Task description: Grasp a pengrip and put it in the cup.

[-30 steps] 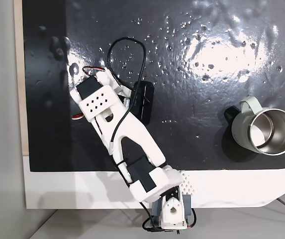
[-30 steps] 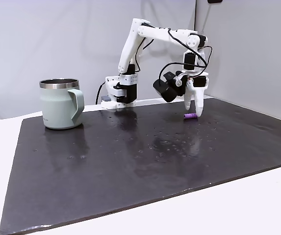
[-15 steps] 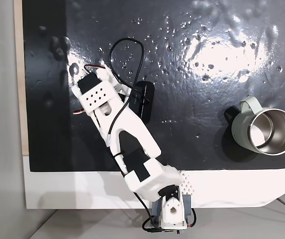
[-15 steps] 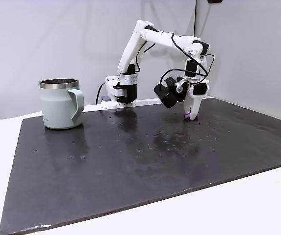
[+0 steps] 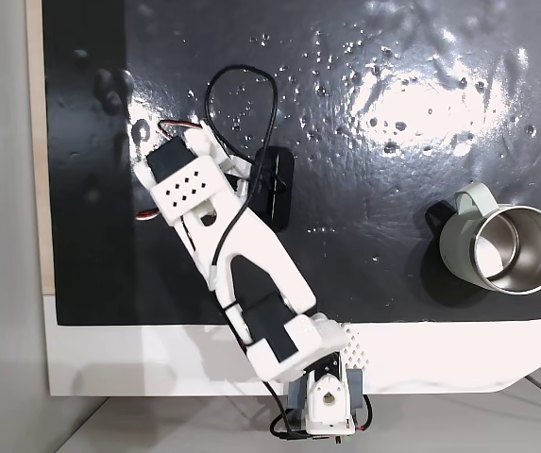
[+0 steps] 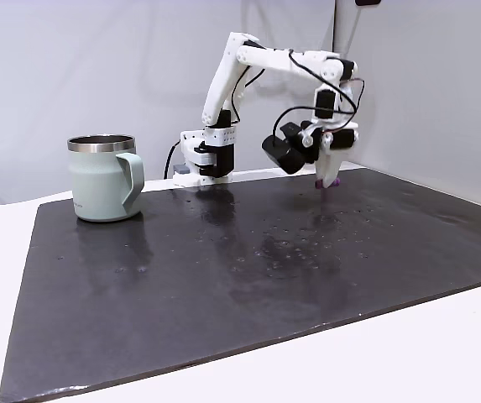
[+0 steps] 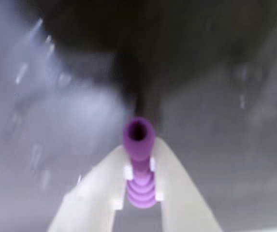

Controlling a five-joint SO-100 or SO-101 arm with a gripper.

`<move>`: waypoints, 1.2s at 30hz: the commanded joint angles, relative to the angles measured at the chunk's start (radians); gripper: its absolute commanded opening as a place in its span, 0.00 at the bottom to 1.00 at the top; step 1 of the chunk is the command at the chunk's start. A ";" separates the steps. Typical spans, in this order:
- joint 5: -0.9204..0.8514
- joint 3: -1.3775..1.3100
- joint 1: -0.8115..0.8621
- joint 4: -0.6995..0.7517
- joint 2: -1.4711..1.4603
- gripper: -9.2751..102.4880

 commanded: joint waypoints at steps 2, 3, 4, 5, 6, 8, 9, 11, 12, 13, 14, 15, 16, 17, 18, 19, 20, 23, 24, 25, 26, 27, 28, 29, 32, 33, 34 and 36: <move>-0.137 -0.084 0.020 0.064 0.256 0.08; -0.160 -0.103 0.020 0.084 0.288 0.08; -0.181 -0.118 0.023 0.103 0.318 0.08; -0.195 -0.138 0.029 0.124 0.341 0.08; -0.206 -0.153 0.037 0.141 0.362 0.08; -0.229 -0.193 0.061 0.172 0.391 0.08; -0.241 -0.227 0.078 0.190 0.396 0.08; -0.259 -0.290 0.121 0.210 0.397 0.08; -0.268 -0.319 0.144 0.218 0.397 0.08; -0.282 -0.344 0.166 0.227 0.397 0.08; -0.295 -0.359 0.184 0.232 0.402 0.08; -0.305 -0.365 0.201 0.233 0.408 0.08; -0.318 -0.365 0.216 0.236 0.416 0.08; -0.328 -0.356 0.233 0.236 0.426 0.08; -0.336 -0.342 0.252 0.236 0.440 0.08; -0.345 -0.322 0.275 0.238 0.457 0.08; -0.354 -0.298 0.301 0.238 0.477 0.08; -0.403 -0.225 0.400 0.238 0.543 0.08; -0.426 -0.207 0.439 0.238 0.563 0.08; -0.451 -0.190 0.480 0.238 0.581 0.08; -0.480 -0.175 0.523 0.238 0.598 0.08; -0.508 -0.160 0.566 0.238 0.615 0.08; -0.537 -0.147 0.609 0.238 0.632 0.08; -0.565 -0.135 0.652 0.238 0.647 0.08; -0.641 -0.106 0.776 0.238 0.687 0.08; -0.666 -0.101 0.816 0.238 0.696 0.08; -0.690 -0.101 0.853 0.236 0.704 0.08; -0.735 -0.103 0.928 0.236 0.713 0.08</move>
